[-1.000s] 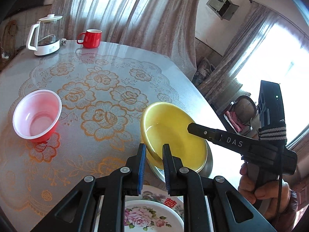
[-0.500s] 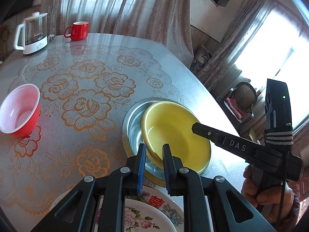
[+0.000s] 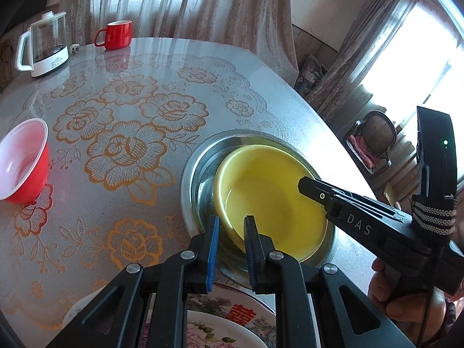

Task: Organize plates and bowls
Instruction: 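Carry the yellow bowl with both tools into the steel bowl and lower it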

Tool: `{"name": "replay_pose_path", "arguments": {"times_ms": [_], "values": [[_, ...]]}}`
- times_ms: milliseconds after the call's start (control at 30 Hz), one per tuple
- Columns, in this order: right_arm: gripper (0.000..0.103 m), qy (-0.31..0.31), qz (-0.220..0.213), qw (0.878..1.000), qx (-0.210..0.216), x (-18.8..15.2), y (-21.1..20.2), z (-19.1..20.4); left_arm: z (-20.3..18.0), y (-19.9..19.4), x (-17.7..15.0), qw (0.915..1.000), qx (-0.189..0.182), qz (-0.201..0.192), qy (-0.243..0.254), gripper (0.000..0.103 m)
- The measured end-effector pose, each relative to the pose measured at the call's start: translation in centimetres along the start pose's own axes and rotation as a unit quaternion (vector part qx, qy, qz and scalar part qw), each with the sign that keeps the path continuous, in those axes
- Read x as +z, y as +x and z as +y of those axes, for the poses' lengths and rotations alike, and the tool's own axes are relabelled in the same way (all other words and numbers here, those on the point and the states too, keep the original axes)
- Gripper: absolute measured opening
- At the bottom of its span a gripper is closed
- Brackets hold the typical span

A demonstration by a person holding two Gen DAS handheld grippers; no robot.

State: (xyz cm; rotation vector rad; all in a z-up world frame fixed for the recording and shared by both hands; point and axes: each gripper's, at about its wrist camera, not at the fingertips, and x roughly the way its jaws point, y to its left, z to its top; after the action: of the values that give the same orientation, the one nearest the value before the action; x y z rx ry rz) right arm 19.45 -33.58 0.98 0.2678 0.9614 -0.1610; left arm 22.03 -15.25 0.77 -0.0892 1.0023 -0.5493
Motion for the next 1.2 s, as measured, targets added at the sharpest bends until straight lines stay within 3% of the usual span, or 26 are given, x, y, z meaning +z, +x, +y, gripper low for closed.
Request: {"name": "replay_pose_path", "arguments": {"times_ms": [667, 1200], "values": [[0.016, 0.002, 0.001, 1.0, -0.007, -0.6, 0.8, 0.0, 0.1, -1.0, -0.5, 0.9999, 0.002, -0.011, 0.003, 0.019], [0.021, -0.004, -0.033, 0.999, 0.004, -0.5, -1.7, 1.8, 2.3, -4.2, -1.6, 0.9992, 0.018, -0.033, -0.008, 0.02]]}}
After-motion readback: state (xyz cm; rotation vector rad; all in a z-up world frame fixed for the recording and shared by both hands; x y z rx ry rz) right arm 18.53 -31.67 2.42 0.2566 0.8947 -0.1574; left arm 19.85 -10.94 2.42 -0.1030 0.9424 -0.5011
